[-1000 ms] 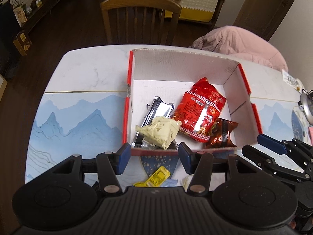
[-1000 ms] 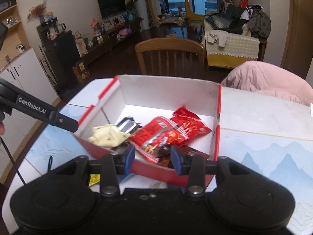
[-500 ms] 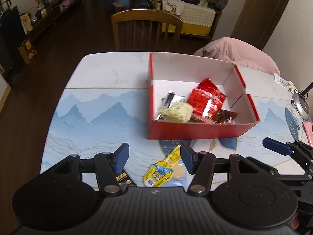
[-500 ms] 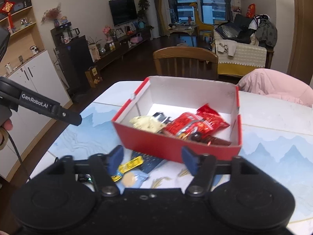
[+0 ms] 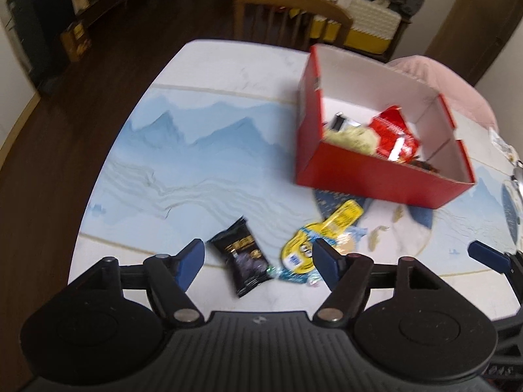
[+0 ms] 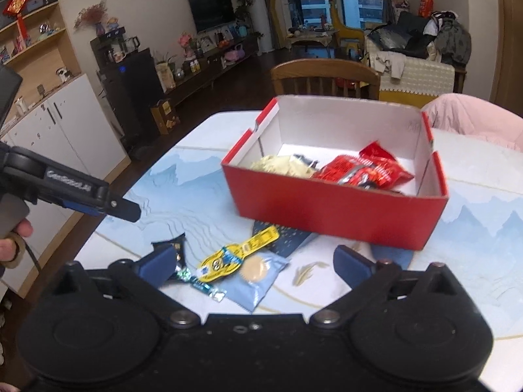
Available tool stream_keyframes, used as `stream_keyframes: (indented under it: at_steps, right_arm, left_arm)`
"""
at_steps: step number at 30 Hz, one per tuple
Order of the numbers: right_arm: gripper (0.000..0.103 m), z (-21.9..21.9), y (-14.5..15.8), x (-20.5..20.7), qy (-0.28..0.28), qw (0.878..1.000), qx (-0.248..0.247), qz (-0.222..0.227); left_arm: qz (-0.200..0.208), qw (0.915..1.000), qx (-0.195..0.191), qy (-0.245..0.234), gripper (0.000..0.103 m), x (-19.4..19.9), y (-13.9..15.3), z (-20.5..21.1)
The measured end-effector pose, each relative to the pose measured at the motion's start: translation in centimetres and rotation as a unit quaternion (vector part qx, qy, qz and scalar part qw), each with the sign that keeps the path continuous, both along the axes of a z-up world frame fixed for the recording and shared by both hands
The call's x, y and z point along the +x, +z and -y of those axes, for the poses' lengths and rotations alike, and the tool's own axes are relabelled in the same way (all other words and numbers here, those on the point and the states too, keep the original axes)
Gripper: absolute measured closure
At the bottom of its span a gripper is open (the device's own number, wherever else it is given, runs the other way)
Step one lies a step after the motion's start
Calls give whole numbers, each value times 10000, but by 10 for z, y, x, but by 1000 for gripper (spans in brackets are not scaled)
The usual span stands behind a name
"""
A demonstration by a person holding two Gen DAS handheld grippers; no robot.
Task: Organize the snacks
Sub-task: 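Grasp the black packet with the left gripper while the right moves to the yellow stick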
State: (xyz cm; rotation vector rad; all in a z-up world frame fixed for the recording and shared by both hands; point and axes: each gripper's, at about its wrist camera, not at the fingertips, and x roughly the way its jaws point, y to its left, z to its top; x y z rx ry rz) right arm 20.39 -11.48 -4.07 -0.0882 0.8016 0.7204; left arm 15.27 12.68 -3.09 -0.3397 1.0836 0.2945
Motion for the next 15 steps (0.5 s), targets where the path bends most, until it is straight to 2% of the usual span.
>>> stream_keyframes:
  at_steps: [10,15]
  right_arm:
    - [1,-9,-30,1,5,9994,-251,-222]
    - [2,-12,-46,7,65,9984,-416,-377]
  left_arm:
    - [-510,9967,-214,600,31,19,-49,-10]
    - [-750,9942,-85,762,31,33,-73,-12]
